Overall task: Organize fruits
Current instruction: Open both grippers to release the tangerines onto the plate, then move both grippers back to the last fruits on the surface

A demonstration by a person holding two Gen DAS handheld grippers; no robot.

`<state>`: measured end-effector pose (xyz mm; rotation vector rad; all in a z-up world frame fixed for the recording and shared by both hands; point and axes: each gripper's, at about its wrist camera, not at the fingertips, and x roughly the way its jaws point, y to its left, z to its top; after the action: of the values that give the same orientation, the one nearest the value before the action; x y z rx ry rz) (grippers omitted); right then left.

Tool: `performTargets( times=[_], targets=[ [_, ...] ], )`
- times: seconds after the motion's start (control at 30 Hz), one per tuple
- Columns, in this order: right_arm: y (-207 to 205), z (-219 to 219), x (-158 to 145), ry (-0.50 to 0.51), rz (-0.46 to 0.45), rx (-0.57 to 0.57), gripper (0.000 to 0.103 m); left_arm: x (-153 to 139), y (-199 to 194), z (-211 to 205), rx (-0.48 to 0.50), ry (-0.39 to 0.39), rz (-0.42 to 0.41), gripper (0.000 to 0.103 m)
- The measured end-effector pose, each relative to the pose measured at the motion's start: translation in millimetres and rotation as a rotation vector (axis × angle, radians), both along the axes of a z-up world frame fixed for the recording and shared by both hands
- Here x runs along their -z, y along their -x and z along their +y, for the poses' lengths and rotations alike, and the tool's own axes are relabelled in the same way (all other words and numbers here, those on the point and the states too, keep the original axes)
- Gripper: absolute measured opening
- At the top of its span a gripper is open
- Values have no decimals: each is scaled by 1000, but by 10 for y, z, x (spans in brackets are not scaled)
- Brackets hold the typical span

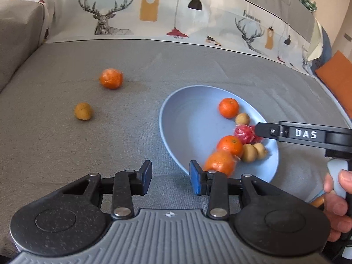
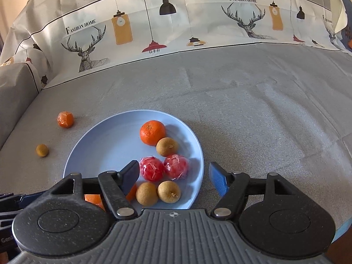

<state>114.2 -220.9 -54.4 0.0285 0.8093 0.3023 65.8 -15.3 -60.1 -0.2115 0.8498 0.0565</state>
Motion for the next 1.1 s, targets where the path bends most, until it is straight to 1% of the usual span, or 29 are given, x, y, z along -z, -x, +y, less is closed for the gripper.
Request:
performTargets(
  times=[0.07, 0.1, 0.17, 0.2, 0.23, 0.3, 0.33, 0.37, 0.4, 0.43, 0.47, 0.5, 0.53, 0.6, 0.63, 0.67, 0.73, 0.83, 0.87, 0.9, 0.93, 0.97, 1.03, 1.1],
  targets=[
    [0, -4, -10, -6, -3, -1, 72, 9, -4, 33, -44, -39, 24, 41],
    [1, -8, -12, -10, -5, -1, 72, 35, -14, 69, -66, -43, 50, 41],
    [2, -11, -16, -15, -7, -2, 72, 75, -26, 144, -99, -23, 84, 41],
    [3, -8, -16, -17, -8, -4, 72, 61, -12, 170, -106, -15, 74, 41],
    [4, -3, -18, -17, -8, -6, 72, 22, 10, 190, -105, 5, 46, 41],
    [7, 7, -19, -15, -11, -9, 72, -75, 65, 217, -92, 55, -29, 42],
    [1, 9, -19, -14, -12, -8, 72, -119, 91, 223, -85, 80, -67, 43],
    [-2, 7, -18, -15, -12, -6, 72, -149, 108, 230, -74, 103, -96, 48],
    [-5, 4, -17, -17, -11, -4, 72, -171, 112, 213, -62, 121, -112, 51],
    [-6, 2, -17, -18, -11, -4, 72, -164, 101, 198, -45, 139, -110, 59],
    [0, 2, -17, -19, -11, -5, 72, -135, 76, 175, -25, 155, -90, 62],
    [2, 2, -18, -20, -12, -7, 72, -99, 48, 133, -9, 157, -64, 62],
    [9, 1, -17, -20, -13, -8, 72, -68, 26, 88, -1, 131, -42, 62],
    [15, -8, -18, -21, -15, -10, 72, -5, -16, -5, 1, 37, -1, 62],
    [19, -15, -18, -24, -15, -9, 73, 27, -35, -20, -2, 20, 17, 63],
    [20, -20, -21, -26, -15, -9, 73, 47, -45, -5, -7, 28, 17, 63],
    [25, -28, -26, -31, -16, -10, 73, 37, -31, 9, -21, 3, 11, 63],
    [24, -27, -31, -33, -16, -12, 73, 25, 0, 92, -77, -30, 14, 61],
    [23, -27, -31, -33, -16, -13, 73, 40, -6, 130, -101, -44, 35, 59],
    [22, -26, -31, -32, -16, -13, 73, 68, -4, 163, -121, -47, 60, 58],
    [23, -27, -30, -33, -16, -13, 73, 91, -11, 193, -134, -39, 82, 55],
    [24, -24, -30, -33, -16, -14, 73, 89, -6, 212, -142, -34, 85, 53],
    [26, -19, -27, -30, -17, -16, 73, 14, 34, 233, -139, -9, 28, 53],
    [28, -4, -26, -26, -18, -17, 73, -69, 74, 252, -120, 56, -49, 54]
  ],
)
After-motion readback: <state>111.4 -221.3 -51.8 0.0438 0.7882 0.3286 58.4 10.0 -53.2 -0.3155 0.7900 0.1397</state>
